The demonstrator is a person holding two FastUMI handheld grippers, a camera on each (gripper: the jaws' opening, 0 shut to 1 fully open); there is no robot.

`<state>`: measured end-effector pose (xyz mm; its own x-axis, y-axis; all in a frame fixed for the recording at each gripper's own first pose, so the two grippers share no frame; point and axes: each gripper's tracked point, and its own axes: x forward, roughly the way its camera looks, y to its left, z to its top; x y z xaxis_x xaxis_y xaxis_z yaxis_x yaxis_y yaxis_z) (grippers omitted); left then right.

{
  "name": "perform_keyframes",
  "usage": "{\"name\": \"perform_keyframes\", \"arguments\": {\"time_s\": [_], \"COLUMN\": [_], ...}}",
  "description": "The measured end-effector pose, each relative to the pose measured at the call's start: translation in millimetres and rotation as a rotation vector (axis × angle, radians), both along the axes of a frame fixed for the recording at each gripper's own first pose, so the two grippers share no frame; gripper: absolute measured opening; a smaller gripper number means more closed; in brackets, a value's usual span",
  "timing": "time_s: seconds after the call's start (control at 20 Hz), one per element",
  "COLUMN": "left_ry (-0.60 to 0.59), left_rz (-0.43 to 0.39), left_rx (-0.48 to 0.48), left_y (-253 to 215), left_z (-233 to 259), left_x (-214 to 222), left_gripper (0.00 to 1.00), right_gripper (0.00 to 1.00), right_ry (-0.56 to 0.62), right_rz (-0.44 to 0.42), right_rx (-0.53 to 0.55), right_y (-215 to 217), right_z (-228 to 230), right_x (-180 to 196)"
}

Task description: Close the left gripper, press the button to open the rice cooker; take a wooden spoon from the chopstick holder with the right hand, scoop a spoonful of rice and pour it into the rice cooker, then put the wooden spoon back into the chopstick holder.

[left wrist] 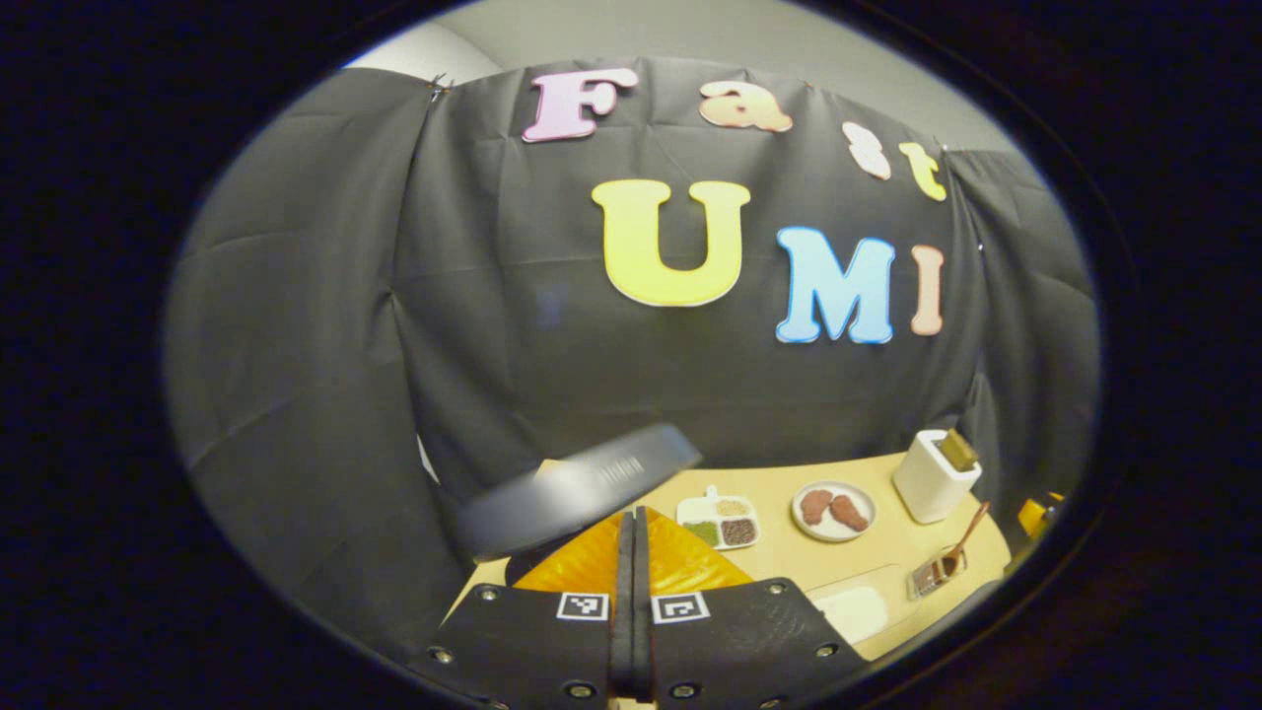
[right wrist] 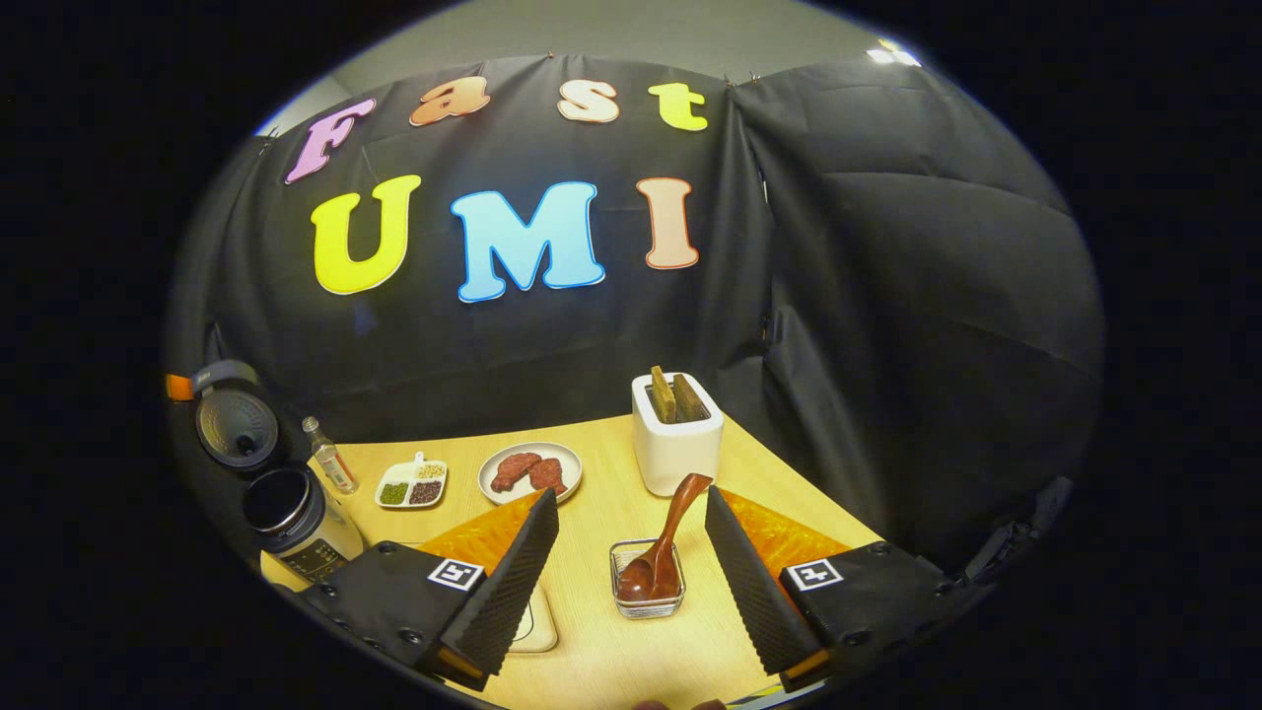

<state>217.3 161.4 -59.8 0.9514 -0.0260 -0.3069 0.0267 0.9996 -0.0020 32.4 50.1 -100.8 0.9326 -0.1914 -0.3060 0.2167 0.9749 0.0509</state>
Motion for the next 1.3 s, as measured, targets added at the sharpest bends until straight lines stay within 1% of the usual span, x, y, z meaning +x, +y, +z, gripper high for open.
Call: {"name": "perform_keyframes", "arguments": {"time_s": [0.15,0.25,0.35,0.4,0.45,0.5,0.55,0.7,0.8,0.95,1.0,1.1,1.15,1.25,1.3], "left_ry": [-0.051,-0.019,-0.010,-0.022,-0.040,-0.053,-0.059,-0.043,-0.026,0.011,0.021,0.047,0.059,0.079,0.088], "left_rz": [-0.010,-0.027,-0.028,-0.029,-0.025,-0.018,-0.008,0.024,0.043,0.083,0.098,0.124,0.136,0.154,0.160], "left_rx": [-0.063,-0.108,-0.125,-0.117,-0.105,-0.096,-0.095,-0.109,-0.094,-0.075,-0.082,-0.104,-0.111,-0.101,-0.086], "left_y": [20,24,29,29,33,35,37,42,48,49,48,42,38,28,22], "left_z": [-2,-28,-45,-51,-45,-43,-42,-44,-51,-62,-65,-69,-73,-80,-81], "left_x": [-22,-40,-50,-55,-63,-68,-73,-87,-92,-97,-98,-103,-105,-107,-108], "left_gripper": [0.01,0.12,0.45,0.62,0.78,0.94,0.96,0.94,0.95,0.94,0.95,0.94,0.94,0.95,0.95], "right_gripper": [0.95,0.96,0.96,0.96,0.93,0.96,0.96,0.96,0.96,0.96,0.96,0.97,0.94,0.93,0.96], "right_ry": [0.023,0.065,0.104,0.115,0.125,0.142,0.157,0.205,0.231,0.283,0.300,0.333,0.346,0.383,0.403], "right_rz": [-0.007,0.000,0.010,0.017,0.017,0.011,0.002,-0.029,-0.025,-0.016,-0.014,-0.006,-0.001,0.007,0.009], "right_rx": [0.007,0.018,0.030,0.044,0.055,0.067,0.079,0.114,0.138,0.137,0.140,0.165,0.179,0.186,0.190], "right_y": [6,10,12,13,11,8,3,-13,-17,-31,-36,-44,-48,-57,-61], "right_z": [-5,-17,-26,-28,-32,-38,-43,-58,-67,-82,-89,-100,-106,-123,-131], "right_x": [0,2,6,7,11,14,18,35,45,61,67,79,87,101,107]}}
